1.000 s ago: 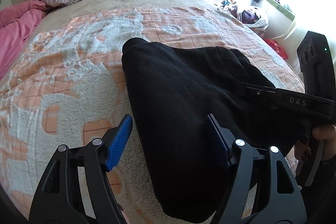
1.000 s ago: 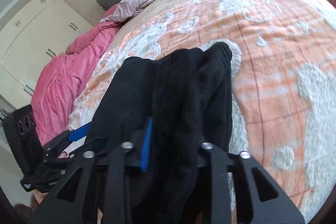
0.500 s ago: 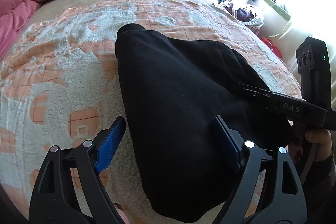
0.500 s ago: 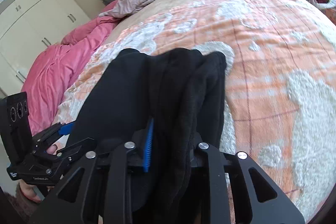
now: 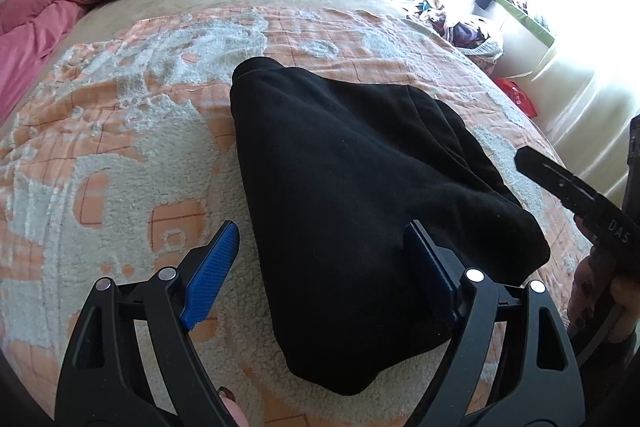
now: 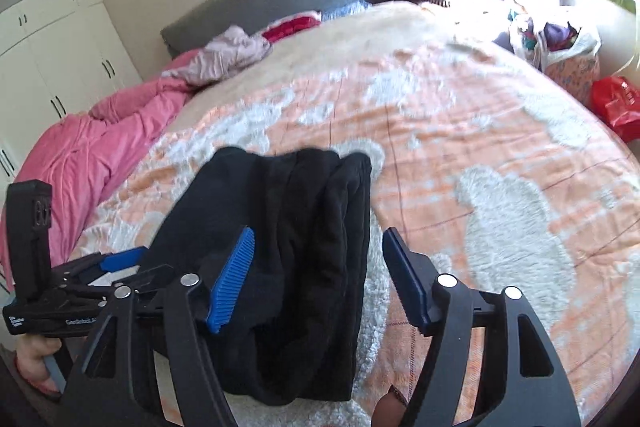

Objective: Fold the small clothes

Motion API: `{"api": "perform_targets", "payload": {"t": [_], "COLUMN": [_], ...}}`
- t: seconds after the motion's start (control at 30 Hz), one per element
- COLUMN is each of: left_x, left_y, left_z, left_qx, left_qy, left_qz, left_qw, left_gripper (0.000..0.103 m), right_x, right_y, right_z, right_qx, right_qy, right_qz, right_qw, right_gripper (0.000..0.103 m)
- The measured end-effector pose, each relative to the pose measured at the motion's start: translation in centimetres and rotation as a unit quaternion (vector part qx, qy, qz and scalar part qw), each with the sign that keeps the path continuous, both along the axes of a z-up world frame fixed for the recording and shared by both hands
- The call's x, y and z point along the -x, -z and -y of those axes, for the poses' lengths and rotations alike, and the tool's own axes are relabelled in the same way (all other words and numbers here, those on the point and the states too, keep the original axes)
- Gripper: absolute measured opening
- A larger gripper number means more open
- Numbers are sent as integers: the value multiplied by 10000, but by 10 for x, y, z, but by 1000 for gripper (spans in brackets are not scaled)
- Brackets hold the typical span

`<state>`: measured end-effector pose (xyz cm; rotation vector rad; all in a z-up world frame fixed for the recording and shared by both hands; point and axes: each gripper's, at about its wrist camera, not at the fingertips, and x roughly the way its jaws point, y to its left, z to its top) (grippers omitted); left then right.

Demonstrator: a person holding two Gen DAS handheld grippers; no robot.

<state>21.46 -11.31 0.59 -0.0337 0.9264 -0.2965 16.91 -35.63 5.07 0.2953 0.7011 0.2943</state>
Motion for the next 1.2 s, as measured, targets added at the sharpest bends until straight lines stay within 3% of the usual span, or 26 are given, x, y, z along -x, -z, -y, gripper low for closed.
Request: {"api": "perform_targets", "payload": {"t": [0.13,0.17,0.2,0.23,0.4,0.77,1.2], "left_x": [9,13,16,18,36,75,114], "left_y": [-9,-12,-14,-17,-29,-38,3], "left_z": [-5,-7,-8,-9,-10,-24,-46], "left_qx": [96,115,124,133,134,124,10], "left_qy": [-56,-80,-101,-108,-55,-150,-210], "left_qz": [132,172,206,244,454,787,714], "left_qw": [9999,9998,9997,9996,9989,9967,9972], "left_gripper": [77,79,91,94,93,94,94], "right_x": [24,31,37,42,70,113,158], "right_y": [-15,-18,-21,-24,-30,-28,12], "right_z": [1,2,4,5,10,-3,-32], "right_qx": [100,111,97,83,-41,272,726], "right_qy": [232,301,331,355,447,500,618], "right_qz": [445,544,623,676,932,993,712], "right_qw": [9987,9980,9975,9970,9946,9934,9929], "right_gripper": [94,94,94,95,98,98,98]}}
